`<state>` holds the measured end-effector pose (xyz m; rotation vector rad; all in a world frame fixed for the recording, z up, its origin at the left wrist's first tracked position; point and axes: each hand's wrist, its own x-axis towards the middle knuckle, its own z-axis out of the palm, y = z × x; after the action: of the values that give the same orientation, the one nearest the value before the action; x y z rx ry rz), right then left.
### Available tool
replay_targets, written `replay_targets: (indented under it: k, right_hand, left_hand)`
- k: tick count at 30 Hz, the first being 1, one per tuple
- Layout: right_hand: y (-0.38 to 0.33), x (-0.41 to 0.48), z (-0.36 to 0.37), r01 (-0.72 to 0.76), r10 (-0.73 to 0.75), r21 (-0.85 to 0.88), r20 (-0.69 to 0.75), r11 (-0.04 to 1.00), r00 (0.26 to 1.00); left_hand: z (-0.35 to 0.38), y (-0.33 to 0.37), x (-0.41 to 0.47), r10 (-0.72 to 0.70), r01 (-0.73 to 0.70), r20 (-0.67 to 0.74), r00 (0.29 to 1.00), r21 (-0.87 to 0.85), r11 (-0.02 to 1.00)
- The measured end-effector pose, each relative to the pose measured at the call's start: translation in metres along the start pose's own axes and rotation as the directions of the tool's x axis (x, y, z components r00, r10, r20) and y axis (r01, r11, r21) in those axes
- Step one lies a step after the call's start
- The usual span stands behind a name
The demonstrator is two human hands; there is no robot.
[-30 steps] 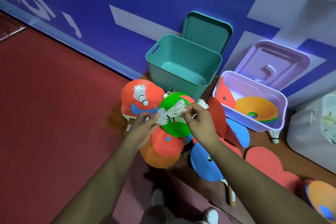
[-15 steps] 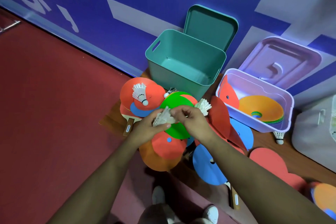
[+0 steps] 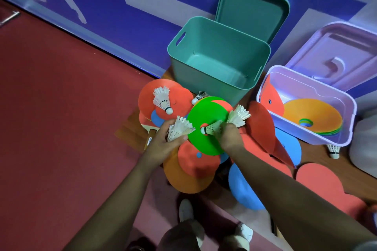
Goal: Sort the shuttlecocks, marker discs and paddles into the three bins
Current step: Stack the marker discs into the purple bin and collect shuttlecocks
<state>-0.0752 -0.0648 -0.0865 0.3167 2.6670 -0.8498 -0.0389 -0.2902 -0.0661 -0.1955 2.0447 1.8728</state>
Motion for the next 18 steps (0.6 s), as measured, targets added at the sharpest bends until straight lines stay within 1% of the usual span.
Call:
replay_targets:
  k: [2,3,6,8,10,11,12,15,16,18]
  right_hand:
    - [0.001,-0.001,-0.001,0.012,-0.011,0.020,-0.049,1.000,0.999]
    - [0.001,-0.003,-0.005,0.009,-0.004,0.068,-0.076,0.998,0.997]
    - [-0.008,-0.014,-0.032,0.019,0.008,0.307,-0.085,0.952,0.996]
    - [-0.017,-0.024,-0.054,0.102,-0.064,0.434,-0.100,0.895,0.993]
    - [-0.028,-0.035,-0.073,0.184,-0.149,0.489,-0.110,0.853,0.983]
    - [-0.033,-0.040,-0.081,0.218,-0.191,0.493,-0.104,0.842,0.976]
    - [-0.036,-0.042,-0.087,0.257,-0.240,0.455,-0.095,0.853,0.966]
    - [-0.037,-0.045,-0.093,0.374,-0.383,0.201,0.005,0.905,0.924]
    - [-0.037,-0.047,-0.093,0.390,-0.403,0.159,0.056,0.907,0.913]
    - [-0.038,-0.053,-0.089,0.402,-0.418,0.135,0.129,0.906,0.899]
  left_hand:
    - [-0.001,0.001,0.001,0.002,-0.002,0.011,1.000,0.013,1.000]
    - [-0.001,0.001,0.001,0.002,-0.003,0.019,1.000,0.027,1.000]
    - [-0.001,0.006,0.003,0.005,-0.007,0.025,1.000,0.084,0.996]
    - [0.002,0.011,0.005,0.019,-0.023,0.031,0.999,0.145,0.989]
    - [0.008,0.019,0.006,0.036,-0.040,0.025,0.999,0.204,0.978]
    - [0.010,0.023,0.008,0.050,-0.054,0.026,0.998,0.224,0.973]
    - [0.013,0.027,0.009,0.063,-0.069,0.033,0.997,0.238,0.969]
    - [0.018,0.031,0.014,0.063,-0.085,0.095,0.994,0.253,0.964]
    - [0.020,0.031,0.015,0.056,-0.089,0.129,0.990,0.265,0.960]
    - [0.027,0.033,0.016,0.056,-0.115,0.199,0.978,0.303,0.946]
